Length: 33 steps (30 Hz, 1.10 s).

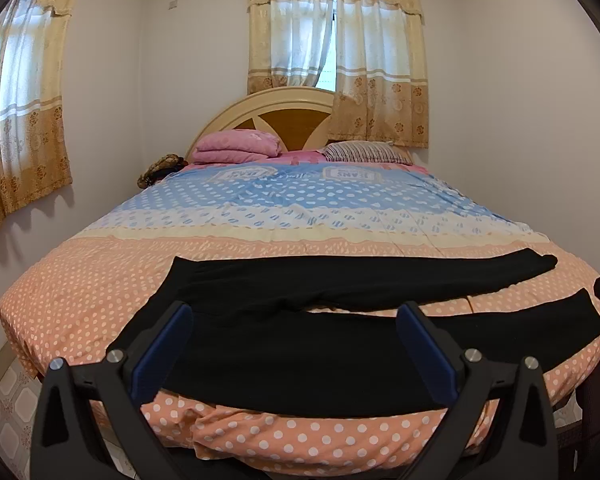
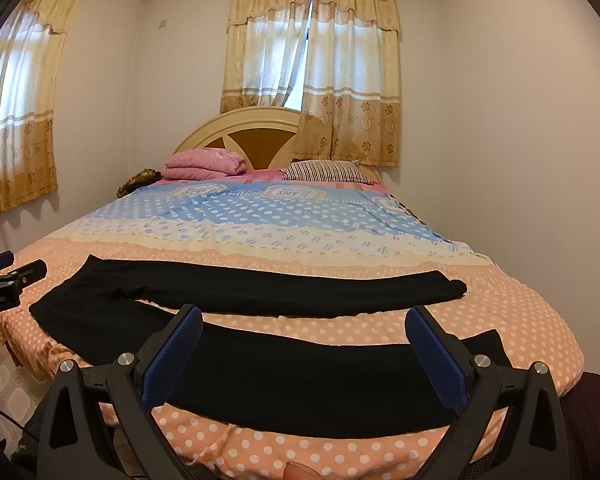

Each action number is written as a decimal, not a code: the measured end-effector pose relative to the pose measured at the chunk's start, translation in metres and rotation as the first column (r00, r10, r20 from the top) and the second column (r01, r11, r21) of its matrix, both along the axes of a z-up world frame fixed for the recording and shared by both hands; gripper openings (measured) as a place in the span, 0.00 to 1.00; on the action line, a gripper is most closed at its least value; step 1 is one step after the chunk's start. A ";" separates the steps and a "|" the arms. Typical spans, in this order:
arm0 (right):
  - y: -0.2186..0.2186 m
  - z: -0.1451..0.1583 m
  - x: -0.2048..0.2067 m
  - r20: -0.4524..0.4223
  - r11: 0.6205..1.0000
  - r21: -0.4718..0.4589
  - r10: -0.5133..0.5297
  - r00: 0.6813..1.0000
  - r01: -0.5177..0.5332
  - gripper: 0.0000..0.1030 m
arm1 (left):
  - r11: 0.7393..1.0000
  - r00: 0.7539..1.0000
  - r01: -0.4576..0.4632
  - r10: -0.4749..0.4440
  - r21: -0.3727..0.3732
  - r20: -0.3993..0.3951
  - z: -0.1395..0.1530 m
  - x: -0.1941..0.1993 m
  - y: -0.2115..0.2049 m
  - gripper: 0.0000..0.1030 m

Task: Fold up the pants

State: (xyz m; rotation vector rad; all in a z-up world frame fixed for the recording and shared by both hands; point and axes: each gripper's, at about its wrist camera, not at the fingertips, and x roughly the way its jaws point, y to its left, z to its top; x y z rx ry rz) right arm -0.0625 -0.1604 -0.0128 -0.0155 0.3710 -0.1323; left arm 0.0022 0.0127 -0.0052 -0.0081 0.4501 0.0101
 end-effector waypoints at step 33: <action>0.001 -0.003 0.003 -0.014 1.000 -0.012 -0.003 1.000 0.003 0.99 | 1.000 1.000 -0.028 0.028 -0.014 0.006 0.001 0.002 0.006 1.00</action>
